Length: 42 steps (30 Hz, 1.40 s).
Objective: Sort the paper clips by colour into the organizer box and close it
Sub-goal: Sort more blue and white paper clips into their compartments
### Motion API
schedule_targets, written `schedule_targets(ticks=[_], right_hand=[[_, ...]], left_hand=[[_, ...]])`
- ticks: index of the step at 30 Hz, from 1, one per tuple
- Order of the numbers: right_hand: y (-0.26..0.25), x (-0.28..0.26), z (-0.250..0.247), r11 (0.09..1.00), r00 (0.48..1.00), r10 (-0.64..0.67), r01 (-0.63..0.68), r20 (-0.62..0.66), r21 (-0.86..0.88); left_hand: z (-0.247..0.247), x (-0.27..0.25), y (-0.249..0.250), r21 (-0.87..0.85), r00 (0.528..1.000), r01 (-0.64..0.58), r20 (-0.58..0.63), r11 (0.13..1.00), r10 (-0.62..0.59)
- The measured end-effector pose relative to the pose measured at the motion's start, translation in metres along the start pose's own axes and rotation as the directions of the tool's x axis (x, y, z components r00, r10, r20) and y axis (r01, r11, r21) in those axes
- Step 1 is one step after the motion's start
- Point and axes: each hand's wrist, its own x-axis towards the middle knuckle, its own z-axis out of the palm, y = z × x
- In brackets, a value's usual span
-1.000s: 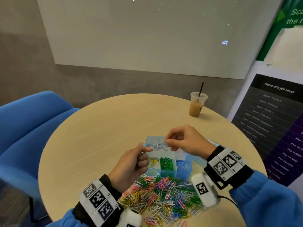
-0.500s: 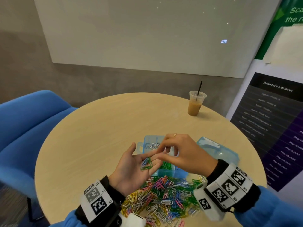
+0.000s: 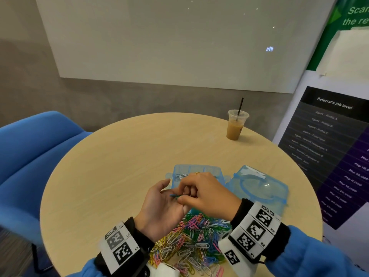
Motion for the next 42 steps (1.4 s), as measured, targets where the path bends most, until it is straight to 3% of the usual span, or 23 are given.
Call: schedule_targets(ticks=[10, 18, 25, 30, 34, 42], right_hand=[[0.011, 0.000, 0.001, 0.999, 0.999, -0.048, 0.048, 0.004, -0.021], [0.016, -0.002, -0.006, 0.999, 0.999, 0.015, -0.017, 0.035, 0.048], [0.026, 0.000, -0.022, 0.990, 0.989, 0.121, -0.113, -0.088, 0.088], [0.035, 0.001, -0.017, 0.977, 0.967, 0.212, -0.208, -0.141, 0.039], [0.036, 0.002, -0.019, 0.971, 0.960, 0.239, -0.237, -0.149, 0.030], [0.006, -0.005, -0.024, 0.952, 0.990, 0.089, -0.052, -0.111, 0.300]], left_hand=[[-0.002, 0.004, -0.005, 0.017, 1.000, -0.007, 0.027, 1.000, 0.007], [-0.003, 0.011, -0.007, 0.078, 0.996, -0.079, -0.035, 0.994, 0.082], [-0.014, 0.015, 0.005, 0.118, 0.967, -0.200, -0.134, 0.973, 0.215], [-0.016, 0.010, 0.026, 0.190, 0.912, -0.348, -0.156, 0.918, 0.379], [-0.019, 0.008, 0.031, 0.392, 0.890, -0.351, -0.142, 0.850, 0.433], [-0.014, 0.007, 0.011, 0.706, 0.925, -0.276, 0.010, 0.652, 0.380]])
